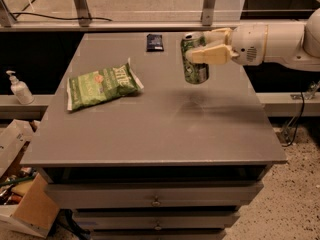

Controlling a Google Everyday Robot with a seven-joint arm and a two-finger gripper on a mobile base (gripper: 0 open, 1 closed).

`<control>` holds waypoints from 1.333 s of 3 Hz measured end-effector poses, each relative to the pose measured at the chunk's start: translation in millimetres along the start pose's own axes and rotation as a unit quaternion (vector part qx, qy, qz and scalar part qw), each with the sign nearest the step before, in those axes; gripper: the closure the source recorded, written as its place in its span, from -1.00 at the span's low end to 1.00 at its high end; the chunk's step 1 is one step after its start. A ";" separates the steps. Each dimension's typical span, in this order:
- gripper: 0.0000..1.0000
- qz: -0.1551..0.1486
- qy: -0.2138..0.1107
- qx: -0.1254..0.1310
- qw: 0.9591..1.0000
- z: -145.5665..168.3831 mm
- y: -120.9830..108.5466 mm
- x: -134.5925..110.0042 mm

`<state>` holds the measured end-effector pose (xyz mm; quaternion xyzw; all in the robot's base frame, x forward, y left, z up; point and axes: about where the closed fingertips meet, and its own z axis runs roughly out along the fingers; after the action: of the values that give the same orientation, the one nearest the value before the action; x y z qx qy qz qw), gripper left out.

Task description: Place green can upright

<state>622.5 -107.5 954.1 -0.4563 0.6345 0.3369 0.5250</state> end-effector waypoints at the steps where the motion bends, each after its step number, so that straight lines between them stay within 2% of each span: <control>1: 1.00 -0.015 -0.029 -0.010 0.999 8.5 4.9 -1.5; 4: 1.00 0.009 -0.070 -0.028 0.997 35.4 17.9 27.8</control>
Offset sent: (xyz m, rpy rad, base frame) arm -0.0086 0.0275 -0.0252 0.1382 -0.0373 0.0570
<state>617.5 -75.2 918.3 -0.4402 0.5907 0.3903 0.5522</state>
